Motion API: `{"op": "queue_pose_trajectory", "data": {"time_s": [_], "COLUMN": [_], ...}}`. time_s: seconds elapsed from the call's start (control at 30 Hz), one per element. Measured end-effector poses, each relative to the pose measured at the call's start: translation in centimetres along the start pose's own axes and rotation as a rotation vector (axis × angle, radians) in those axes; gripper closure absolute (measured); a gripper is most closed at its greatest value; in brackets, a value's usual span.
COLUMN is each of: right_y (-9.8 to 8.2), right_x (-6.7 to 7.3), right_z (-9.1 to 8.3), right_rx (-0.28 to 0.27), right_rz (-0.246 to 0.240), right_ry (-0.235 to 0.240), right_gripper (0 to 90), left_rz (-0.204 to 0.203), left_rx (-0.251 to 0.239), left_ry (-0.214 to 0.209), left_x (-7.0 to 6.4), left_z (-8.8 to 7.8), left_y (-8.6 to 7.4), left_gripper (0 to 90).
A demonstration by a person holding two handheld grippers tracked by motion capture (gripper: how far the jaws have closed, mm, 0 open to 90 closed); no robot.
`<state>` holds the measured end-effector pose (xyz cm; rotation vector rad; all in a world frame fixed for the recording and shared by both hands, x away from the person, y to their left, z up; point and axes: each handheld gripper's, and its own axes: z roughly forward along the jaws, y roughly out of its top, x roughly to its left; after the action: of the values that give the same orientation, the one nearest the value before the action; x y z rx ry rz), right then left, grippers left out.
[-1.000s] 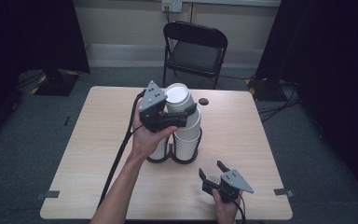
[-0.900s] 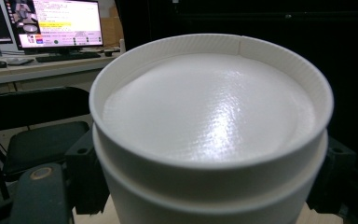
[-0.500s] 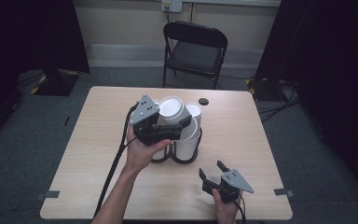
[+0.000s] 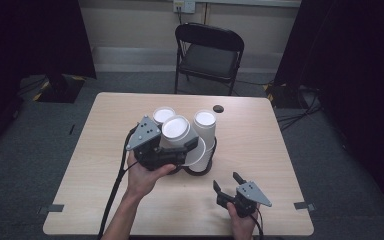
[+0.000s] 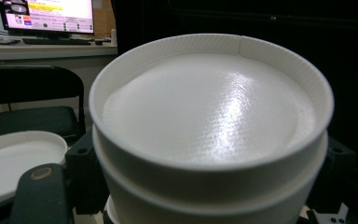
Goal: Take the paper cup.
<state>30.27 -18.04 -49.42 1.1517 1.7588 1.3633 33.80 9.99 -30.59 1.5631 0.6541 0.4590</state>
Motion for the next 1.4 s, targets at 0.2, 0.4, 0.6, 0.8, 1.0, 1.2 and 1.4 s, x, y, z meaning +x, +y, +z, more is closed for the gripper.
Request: {"op": "queue_pose_trajectory", "data": {"time_s": [0.2, 0.4, 0.6, 0.8, 1.0, 1.2, 1.4], "right_y": [0.0, 0.0, 0.0, 0.0, 0.2, 0.0, 0.1], "right_x": [0.1, 0.5, 1.4, 2.6, 3.5, 4.9, 5.8], "right_z": [0.0, -0.1, -0.1, 0.0, 0.1, 0.7, 1.0], "right_rx": [0.006, -0.007, 0.008, -0.009, -0.023, -0.026, -0.057], "right_rz": [-0.008, -0.042, -0.072, -0.088, -0.083, -0.105, -0.113], "right_ry": [-0.005, 0.013, 0.087, 0.155, 0.252, 0.293, 0.323], "right_gripper": [18.0, 16.2, 25.7, 30.2, 34.4, 34.6, 34.8], "left_rz": [-0.013, -0.046, -0.09, -0.177, -0.263, -0.322, -0.382], "left_rx": [0.038, 0.071, 0.112, 0.139, 0.126, 0.119, 0.121], "left_ry": [0.0, -0.017, -0.036, -0.043, -0.05, -0.088, -0.114], "left_x": [0.3, 0.7, 0.9, 1.3, 2.0, 2.1, 2.1], "left_z": [-0.2, -0.3, 0.0, -0.1, -0.8, -1.8, -2.2], "left_y": [-1.7, -3.8, -6.3, -9.2, -10.3, -10.8, -11.3], "left_gripper": [20.1, 20.1, 20.0, 20.0, 20.1, 20.1, 20.0]}}
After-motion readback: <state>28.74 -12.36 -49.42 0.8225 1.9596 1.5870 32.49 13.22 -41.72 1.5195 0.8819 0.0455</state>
